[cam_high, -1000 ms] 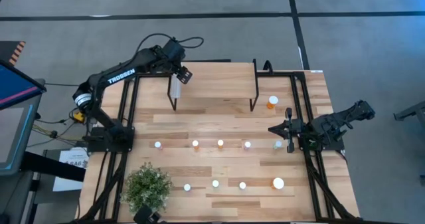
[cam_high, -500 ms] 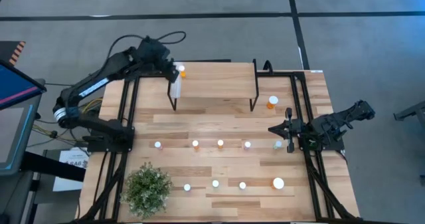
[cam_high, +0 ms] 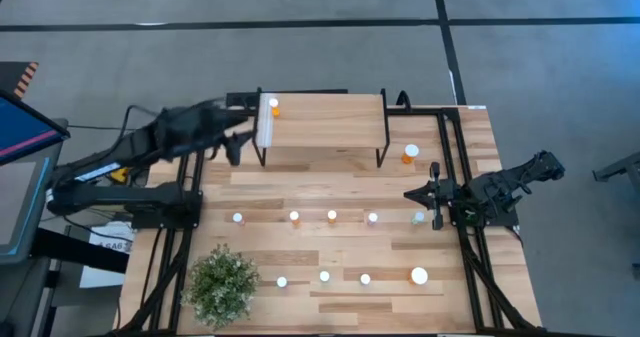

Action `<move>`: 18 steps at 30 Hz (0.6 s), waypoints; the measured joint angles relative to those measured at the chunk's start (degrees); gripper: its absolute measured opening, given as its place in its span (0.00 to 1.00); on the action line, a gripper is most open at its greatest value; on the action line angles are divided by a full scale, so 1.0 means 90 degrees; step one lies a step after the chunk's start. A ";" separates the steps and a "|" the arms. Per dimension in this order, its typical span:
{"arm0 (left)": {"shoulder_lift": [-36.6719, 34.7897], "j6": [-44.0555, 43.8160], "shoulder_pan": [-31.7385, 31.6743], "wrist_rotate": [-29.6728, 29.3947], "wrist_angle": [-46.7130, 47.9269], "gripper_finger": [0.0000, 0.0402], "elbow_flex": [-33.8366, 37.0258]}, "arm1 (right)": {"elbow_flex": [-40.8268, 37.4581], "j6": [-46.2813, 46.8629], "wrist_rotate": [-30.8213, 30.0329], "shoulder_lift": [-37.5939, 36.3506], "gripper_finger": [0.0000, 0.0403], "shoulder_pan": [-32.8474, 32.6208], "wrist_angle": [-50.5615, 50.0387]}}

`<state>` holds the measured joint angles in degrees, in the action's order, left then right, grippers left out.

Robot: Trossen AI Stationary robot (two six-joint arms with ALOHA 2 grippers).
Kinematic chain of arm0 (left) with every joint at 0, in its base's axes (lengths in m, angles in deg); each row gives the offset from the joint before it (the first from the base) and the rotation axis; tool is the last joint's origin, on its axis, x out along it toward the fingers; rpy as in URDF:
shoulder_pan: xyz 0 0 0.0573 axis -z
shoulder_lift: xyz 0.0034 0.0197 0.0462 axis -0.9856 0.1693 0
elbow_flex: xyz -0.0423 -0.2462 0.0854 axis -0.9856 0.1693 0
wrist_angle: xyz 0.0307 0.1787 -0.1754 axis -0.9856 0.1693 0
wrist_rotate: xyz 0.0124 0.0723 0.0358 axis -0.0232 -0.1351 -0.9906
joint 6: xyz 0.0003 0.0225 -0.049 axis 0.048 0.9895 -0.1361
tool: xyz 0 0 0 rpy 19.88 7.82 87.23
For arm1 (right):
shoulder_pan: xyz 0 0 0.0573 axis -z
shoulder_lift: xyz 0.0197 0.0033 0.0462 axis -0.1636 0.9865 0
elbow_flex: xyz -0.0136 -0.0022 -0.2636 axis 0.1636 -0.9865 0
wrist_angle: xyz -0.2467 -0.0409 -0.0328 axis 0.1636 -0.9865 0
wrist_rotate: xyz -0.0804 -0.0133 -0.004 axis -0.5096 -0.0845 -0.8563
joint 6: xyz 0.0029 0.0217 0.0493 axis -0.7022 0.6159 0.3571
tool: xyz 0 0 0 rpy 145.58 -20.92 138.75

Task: Pick and place medicine bottles onto shelf by color
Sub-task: Put the top large yellow pill bottle on the shelf

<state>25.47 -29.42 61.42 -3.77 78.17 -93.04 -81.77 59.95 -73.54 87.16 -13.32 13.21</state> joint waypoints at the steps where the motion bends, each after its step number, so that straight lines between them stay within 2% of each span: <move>1: -0.0186 -0.0046 0.0205 -0.0002 -0.0197 0.54 0.0213 | 0.0001 0.0000 0.0001 0.0002 0.10 0.0002 0.0000; 11: -0.1408 -0.0468 0.2230 -0.0125 -0.2508 0.54 0.2488 | 0.0000 0.0001 0.0000 0.0002 0.10 -0.0001 0.0000; 18: -0.1636 -0.0475 0.3274 -0.0792 -0.3471 0.54 0.3308 | -0.0001 0.0000 0.0001 0.0000 0.10 0.0002 0.0000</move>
<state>10.75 -33.70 90.88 -10.90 46.92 -63.27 -81.78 59.95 -73.52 87.16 -13.31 13.21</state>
